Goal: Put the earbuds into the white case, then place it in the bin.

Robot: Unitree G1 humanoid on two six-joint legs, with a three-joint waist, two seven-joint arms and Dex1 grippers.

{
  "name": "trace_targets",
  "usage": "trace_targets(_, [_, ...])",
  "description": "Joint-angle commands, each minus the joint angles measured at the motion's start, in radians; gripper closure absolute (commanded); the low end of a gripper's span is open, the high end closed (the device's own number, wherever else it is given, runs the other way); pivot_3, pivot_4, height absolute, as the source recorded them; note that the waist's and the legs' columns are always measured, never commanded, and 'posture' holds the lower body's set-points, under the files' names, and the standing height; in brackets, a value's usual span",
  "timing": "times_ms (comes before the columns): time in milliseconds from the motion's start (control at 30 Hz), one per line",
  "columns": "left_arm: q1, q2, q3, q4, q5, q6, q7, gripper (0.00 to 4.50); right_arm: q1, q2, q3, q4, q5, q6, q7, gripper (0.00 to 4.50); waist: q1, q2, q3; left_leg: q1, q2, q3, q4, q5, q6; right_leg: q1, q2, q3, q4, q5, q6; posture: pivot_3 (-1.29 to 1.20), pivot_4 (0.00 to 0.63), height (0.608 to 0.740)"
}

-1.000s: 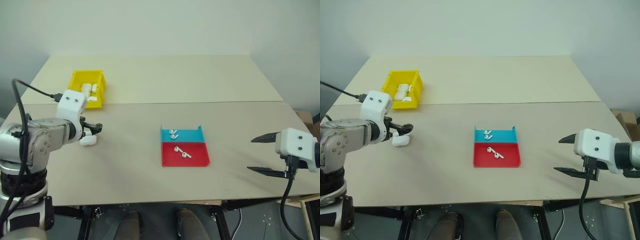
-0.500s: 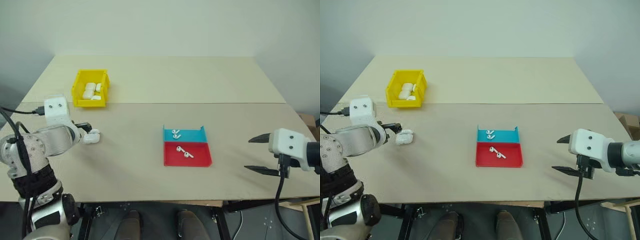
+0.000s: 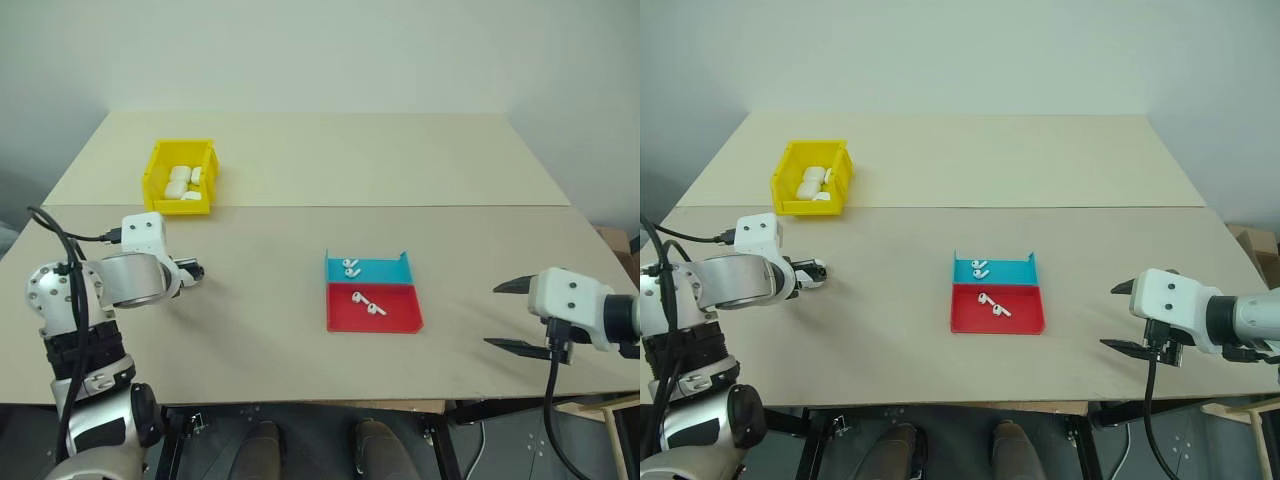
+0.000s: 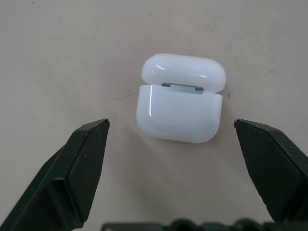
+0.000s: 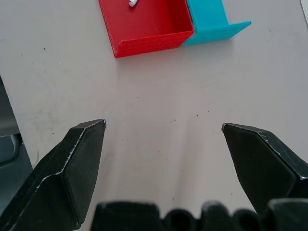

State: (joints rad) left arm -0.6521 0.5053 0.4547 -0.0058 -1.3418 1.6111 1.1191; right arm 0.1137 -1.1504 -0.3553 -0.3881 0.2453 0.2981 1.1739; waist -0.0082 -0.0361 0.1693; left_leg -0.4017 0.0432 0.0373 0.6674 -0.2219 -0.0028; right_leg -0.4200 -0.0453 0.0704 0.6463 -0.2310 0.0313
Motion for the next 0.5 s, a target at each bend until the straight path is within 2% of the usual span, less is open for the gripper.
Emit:
trace_targets(33, [-0.040, 0.024, -0.026, 0.013, 0.021, 0.003, -0.034, 0.00, 0.010, 0.004, -0.027, -0.034, -0.009, 0.012, -0.020, 0.03, 0.000, 0.000, 0.000, 0.000, 0.000, 0.000, 0.000, 0.000, 0.000, 0.000, 0.000, 0.000, 0.000, 0.000, 0.000, 0.00, 0.150, 0.740])
trace_targets(100, [-0.038, 0.042, -0.062, 0.003, 0.048, 0.003, -0.060, 0.00, 0.017, 0.007, -0.033, -0.039, -0.010, 0.013, -0.024, 0.03, 0.001, 0.000, 0.000, -0.001, 0.000, 0.000, 0.000, 0.000, 0.000, 0.000, 0.000, 0.000, 0.000, 0.000, 0.000, 0.00, 0.150, 0.740])
trace_targets(500, [-0.056, 0.031, -0.064, 0.041, 0.209, 0.003, -0.213, 0.00, 0.022, 0.009, -0.023, -0.044, -0.027, 0.017, -0.044, 0.03, -0.001, 0.000, 0.000, -0.001, 0.000, 0.000, 0.000, 0.000, -0.001, -0.001, 0.000, 0.000, 0.000, 0.000, 0.000, 0.00, 0.150, 0.740])
